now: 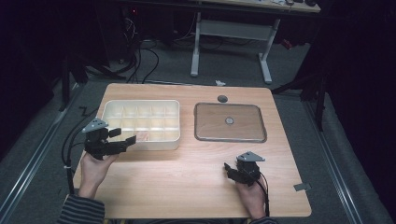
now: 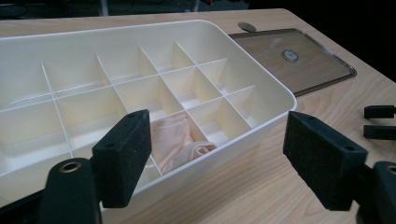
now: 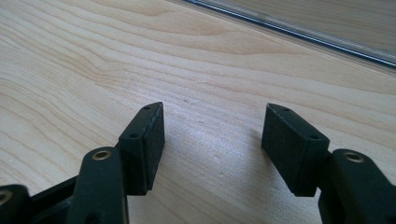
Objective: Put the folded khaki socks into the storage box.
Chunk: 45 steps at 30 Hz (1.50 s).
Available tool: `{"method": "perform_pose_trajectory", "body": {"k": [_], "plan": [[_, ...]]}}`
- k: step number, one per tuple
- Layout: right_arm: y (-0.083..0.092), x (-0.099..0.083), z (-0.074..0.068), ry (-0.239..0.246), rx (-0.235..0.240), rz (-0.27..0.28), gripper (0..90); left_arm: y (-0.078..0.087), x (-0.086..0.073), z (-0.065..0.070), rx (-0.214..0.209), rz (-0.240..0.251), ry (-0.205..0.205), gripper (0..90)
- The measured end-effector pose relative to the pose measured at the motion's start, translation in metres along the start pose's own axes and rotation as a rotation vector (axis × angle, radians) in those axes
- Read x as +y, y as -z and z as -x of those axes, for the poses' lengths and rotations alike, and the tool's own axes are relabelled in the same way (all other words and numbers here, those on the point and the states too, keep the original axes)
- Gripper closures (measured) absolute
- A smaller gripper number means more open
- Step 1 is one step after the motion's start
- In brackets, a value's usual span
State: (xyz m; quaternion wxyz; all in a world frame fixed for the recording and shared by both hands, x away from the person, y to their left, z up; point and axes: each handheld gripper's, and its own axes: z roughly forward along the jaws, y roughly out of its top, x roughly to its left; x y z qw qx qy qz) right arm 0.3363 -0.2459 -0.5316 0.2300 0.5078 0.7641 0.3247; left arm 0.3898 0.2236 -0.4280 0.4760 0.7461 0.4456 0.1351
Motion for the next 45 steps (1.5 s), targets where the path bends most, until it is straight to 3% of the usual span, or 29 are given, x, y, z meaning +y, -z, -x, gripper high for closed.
{"method": "perform_pose_trajectory", "body": {"k": [4,15,20,29,37,45], "plan": [[0.0,0.0,0.0,0.0,0.0,0.0,39.5,0.0,-0.002,0.004,0.025,-0.018,-0.019,19.1],[0.0,0.0,0.0,0.0,0.0,0.0,39.5,0.003,-0.014,0.009,0.012,0.018,0.004,17.7],[0.0,0.0,0.0,0.0,0.0,-0.001,39.0,0.006,-0.017,0.015,0.074,0.021,-0.026,17.3],[0.0,0.0,0.0,-0.002,-0.002,-0.002,38.1,0.011,-0.022,0.024,0.043,0.043,-0.043,16.6],[0.0,0.0,0.0,-0.002,0.001,-0.003,37.4,0.011,-0.027,0.028,-0.008,-0.002,-0.028,16.1],[0.0,0.0,0.0,-0.002,0.001,-0.003,37.4,0.009,-0.033,0.034,-0.045,0.004,-0.036,15.7]]}}
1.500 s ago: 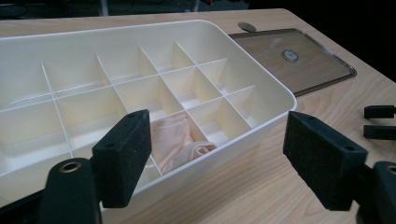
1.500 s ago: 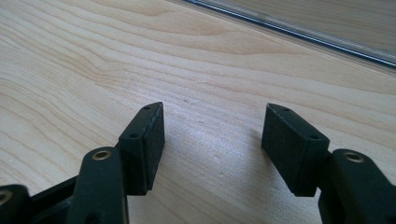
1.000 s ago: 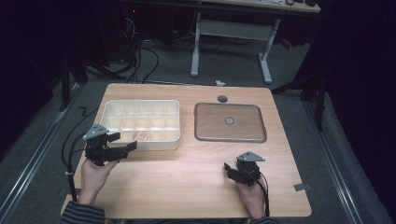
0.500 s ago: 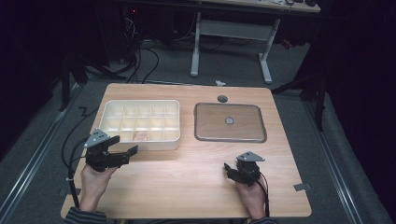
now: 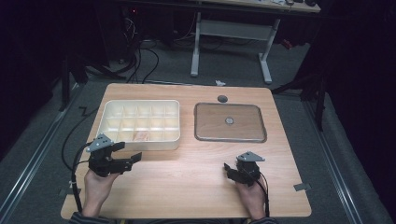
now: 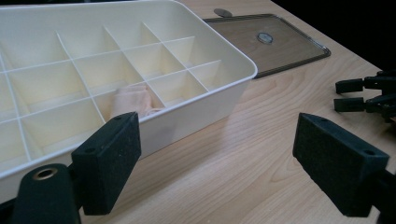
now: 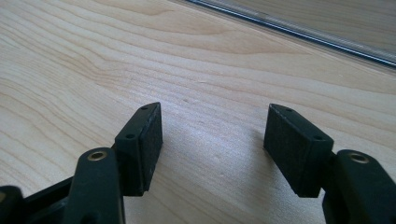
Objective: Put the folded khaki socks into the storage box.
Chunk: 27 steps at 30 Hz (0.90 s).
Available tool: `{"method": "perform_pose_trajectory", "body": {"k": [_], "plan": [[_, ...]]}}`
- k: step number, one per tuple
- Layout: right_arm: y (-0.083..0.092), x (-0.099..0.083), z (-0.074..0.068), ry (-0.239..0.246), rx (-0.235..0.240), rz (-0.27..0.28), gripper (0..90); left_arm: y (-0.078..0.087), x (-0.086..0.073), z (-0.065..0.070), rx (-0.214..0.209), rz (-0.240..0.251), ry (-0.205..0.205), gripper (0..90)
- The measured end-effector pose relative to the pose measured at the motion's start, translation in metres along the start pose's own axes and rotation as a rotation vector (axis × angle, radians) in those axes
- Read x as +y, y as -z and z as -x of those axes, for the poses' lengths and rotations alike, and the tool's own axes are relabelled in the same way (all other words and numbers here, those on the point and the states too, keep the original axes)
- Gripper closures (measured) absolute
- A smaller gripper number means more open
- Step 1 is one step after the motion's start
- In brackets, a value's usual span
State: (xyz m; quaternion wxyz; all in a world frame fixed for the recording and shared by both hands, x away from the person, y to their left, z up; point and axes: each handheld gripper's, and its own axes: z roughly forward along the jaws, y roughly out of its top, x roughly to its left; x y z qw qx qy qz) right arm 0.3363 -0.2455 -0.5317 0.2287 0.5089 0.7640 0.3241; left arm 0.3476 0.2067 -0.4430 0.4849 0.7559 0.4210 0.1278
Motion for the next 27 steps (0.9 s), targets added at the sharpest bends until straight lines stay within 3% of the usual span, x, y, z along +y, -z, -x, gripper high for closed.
{"method": "perform_pose_trajectory", "body": {"k": [18,27], "plan": [[0.0,0.0,0.0,-0.003,-0.002,-0.001,37.5,-0.013,-0.011,0.009,-0.037,-0.02,-0.004,16.8],[0.0,0.001,0.0,-0.003,-0.004,0.0,37.5,-0.018,-0.016,0.012,-0.03,-0.036,-0.009,17.8]]}}
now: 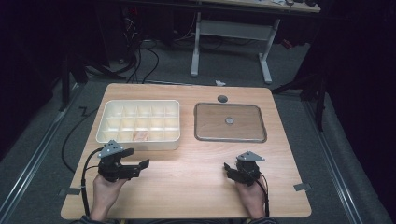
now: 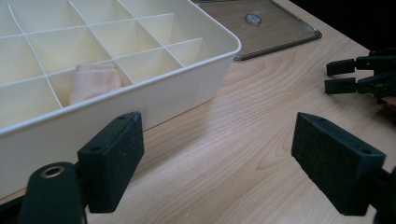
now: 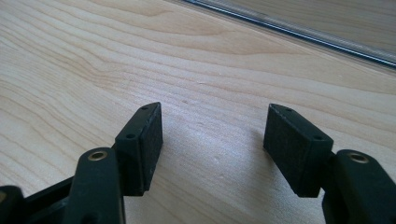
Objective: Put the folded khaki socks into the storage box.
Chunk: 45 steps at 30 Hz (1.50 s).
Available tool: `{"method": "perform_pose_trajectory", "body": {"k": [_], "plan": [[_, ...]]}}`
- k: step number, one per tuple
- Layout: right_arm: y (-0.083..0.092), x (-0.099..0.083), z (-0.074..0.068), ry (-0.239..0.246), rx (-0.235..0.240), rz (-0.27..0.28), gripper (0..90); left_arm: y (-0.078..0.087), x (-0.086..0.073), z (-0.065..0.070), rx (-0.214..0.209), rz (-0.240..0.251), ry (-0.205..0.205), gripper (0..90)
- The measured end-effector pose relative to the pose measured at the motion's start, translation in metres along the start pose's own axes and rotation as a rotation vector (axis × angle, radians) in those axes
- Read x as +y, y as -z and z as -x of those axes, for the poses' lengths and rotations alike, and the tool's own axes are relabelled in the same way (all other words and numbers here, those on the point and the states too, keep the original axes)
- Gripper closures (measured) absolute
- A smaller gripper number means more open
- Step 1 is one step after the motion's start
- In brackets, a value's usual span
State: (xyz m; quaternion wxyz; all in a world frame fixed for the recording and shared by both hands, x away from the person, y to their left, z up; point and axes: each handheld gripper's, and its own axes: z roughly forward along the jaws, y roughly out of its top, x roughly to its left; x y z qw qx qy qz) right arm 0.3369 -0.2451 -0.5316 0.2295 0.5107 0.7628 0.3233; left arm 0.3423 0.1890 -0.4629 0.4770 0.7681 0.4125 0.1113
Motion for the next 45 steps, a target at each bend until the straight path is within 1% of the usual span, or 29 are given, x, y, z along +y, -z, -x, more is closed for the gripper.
{"method": "perform_pose_trajectory", "body": {"k": [10,13,18,20,22,24,26,27,30,34,45], "plan": [[0.0,0.0,0.0,0.0,0.0,0.0,37.5,-0.006,-0.006,0.001,0.003,-0.004,0.01,18.1],[0.0,0.0,0.0,0.0,0.0,0.0,37.5,-0.008,-0.006,0.002,0.005,-0.013,0.001,18.2],[0.0,0.0,0.0,0.0,0.0,0.0,37.5,-0.011,-0.008,0.004,0.004,-0.024,-0.001,18.4],[0.0,0.0,0.0,0.0,0.001,0.0,37.5,-0.013,-0.009,0.005,0.004,-0.023,-0.002,18.4],[0.0,0.0,0.0,0.002,0.002,0.0,37.5,-0.014,-0.009,0.005,0.013,-0.023,0.001,18.4],[0.0,0.0,0.0,0.002,0.002,0.0,37.5,-0.016,-0.011,0.006,0.01,-0.017,0.006,18.6],[0.0,0.0,0.0,0.001,0.003,0.0,37.5,-0.018,-0.011,0.006,0.006,-0.025,0.011,18.8],[0.0,0.0,0.0,0.001,0.003,0.001,37.5,-0.019,-0.012,0.005,-0.003,-0.03,0.013,19.1],[0.0,0.0,0.0,0.001,0.002,0.0,37.5,-0.024,-0.012,0.007,-0.006,-0.046,0.004,19.6],[0.0,0.0,0.0,0.002,0.003,0.001,37.5,-0.029,-0.014,0.007,-0.013,-0.057,0.008,19.8],[0.0,0.0,0.0,0.002,0.003,0.001,37.5,-0.04,-0.016,0.009,-0.001,-0.066,0.003,20.3]]}}
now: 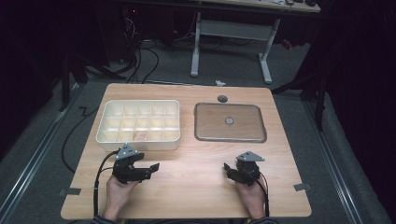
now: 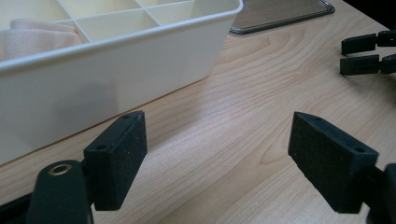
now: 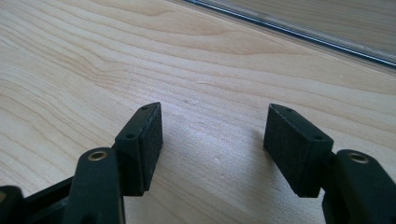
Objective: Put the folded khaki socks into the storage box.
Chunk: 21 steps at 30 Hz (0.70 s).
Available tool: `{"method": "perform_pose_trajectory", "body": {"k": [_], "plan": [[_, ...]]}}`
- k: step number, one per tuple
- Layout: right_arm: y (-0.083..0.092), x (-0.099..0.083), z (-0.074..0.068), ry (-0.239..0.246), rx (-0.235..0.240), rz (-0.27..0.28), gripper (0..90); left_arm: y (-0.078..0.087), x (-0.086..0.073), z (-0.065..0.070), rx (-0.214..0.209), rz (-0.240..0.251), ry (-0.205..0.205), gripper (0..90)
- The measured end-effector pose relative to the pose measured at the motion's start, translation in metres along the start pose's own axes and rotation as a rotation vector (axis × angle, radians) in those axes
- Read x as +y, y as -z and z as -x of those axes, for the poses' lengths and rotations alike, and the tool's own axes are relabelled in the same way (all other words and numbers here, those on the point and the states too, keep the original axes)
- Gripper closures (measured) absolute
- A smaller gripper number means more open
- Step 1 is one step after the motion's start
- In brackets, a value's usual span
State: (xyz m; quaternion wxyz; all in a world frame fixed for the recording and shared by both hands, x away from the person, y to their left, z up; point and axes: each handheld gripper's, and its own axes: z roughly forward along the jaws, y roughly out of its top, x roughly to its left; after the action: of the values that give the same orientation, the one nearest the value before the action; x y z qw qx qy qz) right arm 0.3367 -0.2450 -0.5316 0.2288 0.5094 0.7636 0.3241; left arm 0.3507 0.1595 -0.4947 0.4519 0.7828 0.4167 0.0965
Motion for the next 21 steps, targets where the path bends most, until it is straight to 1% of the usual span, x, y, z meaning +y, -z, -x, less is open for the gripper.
{"method": "perform_pose_trajectory", "body": {"k": [7,8,10,16,21], "plan": [[0.0,0.0,0.0,0.0,0.0,0.0,37.5,-0.007,-0.001,0.001,0.007,-0.017,-0.008,21.1],[0.0,0.0,0.0,0.0,0.0,0.0,37.5,-0.008,-0.001,0.001,0.012,-0.018,-0.015,21.5],[0.0,0.0,0.0,0.0,0.0,0.0,37.5,-0.01,-0.002,0.002,0.015,-0.027,-0.022,22.9],[0.0,0.0,0.0,0.0,0.0,0.0,37.5,-0.018,-0.003,0.002,0.021,-0.053,-0.029,23.4],[0.0,0.0,0.0,0.0,0.001,0.0,37.5,-0.024,-0.004,0.003,0.041,-0.06,-0.038,23.7]]}}
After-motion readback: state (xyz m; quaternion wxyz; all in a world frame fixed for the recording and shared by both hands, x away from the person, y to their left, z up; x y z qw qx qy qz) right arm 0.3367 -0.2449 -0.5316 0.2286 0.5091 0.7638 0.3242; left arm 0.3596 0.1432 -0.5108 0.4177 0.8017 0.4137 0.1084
